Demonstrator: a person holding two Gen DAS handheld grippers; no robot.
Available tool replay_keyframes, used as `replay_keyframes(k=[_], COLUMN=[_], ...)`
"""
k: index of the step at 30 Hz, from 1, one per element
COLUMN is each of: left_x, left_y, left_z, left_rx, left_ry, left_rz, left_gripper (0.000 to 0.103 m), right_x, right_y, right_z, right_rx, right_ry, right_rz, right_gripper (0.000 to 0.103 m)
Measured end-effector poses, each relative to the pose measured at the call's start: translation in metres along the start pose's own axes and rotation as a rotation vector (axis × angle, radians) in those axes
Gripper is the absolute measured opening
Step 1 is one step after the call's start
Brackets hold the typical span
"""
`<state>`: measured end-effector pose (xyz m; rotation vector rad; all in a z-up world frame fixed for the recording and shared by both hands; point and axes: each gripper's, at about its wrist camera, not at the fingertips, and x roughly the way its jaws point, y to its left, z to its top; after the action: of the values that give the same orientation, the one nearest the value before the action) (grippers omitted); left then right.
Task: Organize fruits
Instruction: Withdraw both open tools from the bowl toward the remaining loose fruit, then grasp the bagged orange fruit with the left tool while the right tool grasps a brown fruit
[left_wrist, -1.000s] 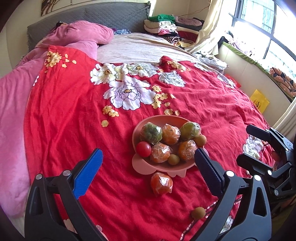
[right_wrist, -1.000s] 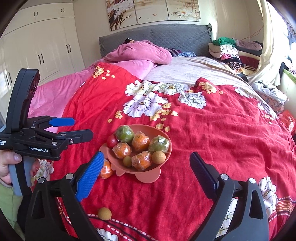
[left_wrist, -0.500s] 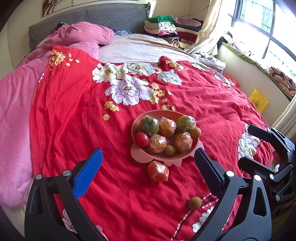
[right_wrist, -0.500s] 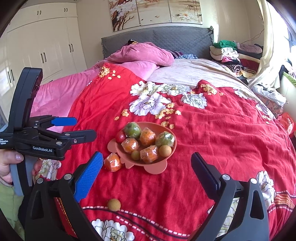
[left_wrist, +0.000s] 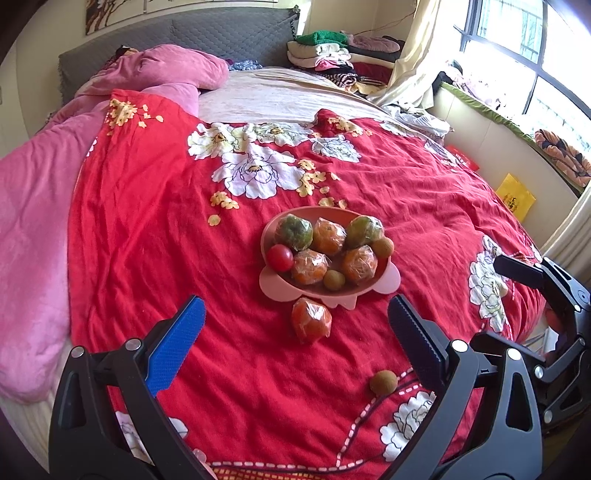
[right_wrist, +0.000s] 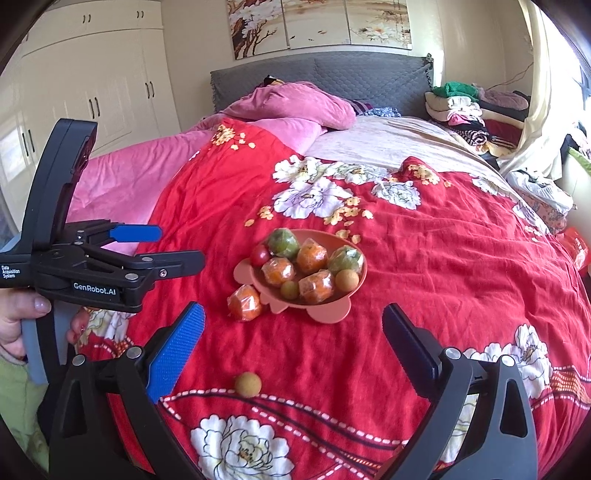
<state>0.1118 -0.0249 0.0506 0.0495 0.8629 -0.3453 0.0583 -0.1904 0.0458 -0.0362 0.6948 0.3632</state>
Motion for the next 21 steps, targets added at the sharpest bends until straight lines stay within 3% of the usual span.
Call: replay_keyframes(k=[21], left_x=[0.018], left_y=[0.001], left_z=[-0.033], left_rx=[0.003], left_ry=[0.071], left_rz=[-0.007], left_gripper=[0.093], right_x=[0.015], right_y=[0.021], right_z=[-0.035], right_rx=[-0.031], right_ry=[0.096], right_rz=[0.032], right_gripper=[0.097])
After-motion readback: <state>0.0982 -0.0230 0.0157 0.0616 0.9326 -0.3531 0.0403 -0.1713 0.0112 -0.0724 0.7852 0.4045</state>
